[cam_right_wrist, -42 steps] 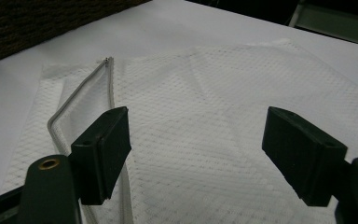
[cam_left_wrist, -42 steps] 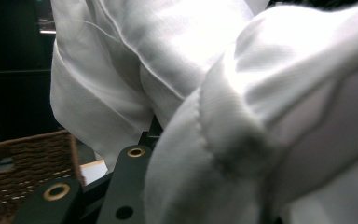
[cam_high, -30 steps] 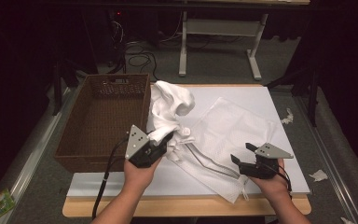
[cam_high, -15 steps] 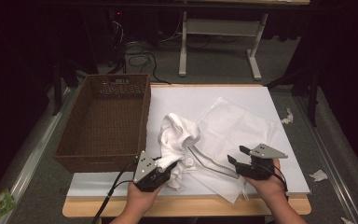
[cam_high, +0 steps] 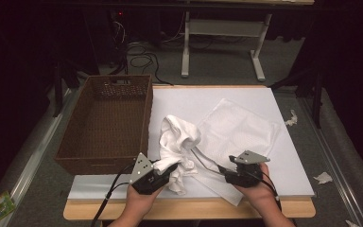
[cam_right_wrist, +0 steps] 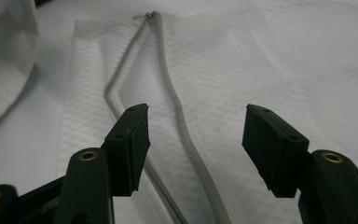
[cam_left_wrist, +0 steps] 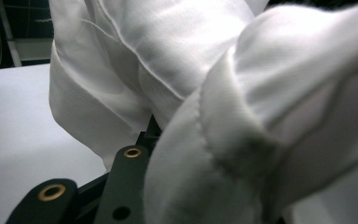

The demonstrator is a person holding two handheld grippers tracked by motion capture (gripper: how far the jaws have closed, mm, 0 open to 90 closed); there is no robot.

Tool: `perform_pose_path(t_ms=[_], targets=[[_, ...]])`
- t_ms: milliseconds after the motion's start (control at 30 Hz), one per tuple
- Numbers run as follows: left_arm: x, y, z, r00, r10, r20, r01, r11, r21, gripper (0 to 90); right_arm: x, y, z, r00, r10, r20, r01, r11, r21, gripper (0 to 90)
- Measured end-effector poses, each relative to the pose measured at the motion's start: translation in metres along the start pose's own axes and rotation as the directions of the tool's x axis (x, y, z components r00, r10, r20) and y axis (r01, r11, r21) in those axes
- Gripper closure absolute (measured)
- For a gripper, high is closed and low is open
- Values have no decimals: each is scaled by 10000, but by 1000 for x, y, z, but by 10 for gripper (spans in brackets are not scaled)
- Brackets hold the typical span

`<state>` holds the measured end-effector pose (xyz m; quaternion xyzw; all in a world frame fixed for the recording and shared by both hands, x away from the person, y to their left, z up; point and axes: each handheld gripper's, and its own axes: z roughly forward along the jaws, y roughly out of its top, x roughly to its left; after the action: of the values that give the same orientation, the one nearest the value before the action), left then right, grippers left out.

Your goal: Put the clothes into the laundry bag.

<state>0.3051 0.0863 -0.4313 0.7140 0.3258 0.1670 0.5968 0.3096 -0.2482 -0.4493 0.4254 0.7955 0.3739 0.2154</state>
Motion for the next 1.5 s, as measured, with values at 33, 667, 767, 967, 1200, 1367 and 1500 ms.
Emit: perform_pose_path(t_ms=[33,667,767,967,1200,1367,1500], targets=[[0,2,-1,10000,-3,17,3,9999,-122,639,-7,-8,-6,9997,226,134,-228,9996,166,399],[5,6,-6,9998,-192,-70,190,9994,-294,637,-25,-23,-1,9988,-188,443,140,9943,1057,620],[5,7,-7,9998,-204,-64,202,9992,-345,638,-28,-19,-3,9983,-20,587,-19,9978,669,634],[6,7,-6,9997,-222,-54,220,9993,-303,638,-31,-16,2,9998,159,92,-165,9969,772,707],[4,7,-6,9999,-116,-59,114,9994,-340,638,-24,-5,21,9999,-105,-102,114,9959,895,755],[6,7,-5,9998,-184,-127,181,9994,-282,638,-25,5,27,9988,-392,301,367,9962,794,763],[7,6,-4,9998,-175,-116,172,9995,-251,638,-29,10,32,9997,-220,74,213,9968,771,857]])
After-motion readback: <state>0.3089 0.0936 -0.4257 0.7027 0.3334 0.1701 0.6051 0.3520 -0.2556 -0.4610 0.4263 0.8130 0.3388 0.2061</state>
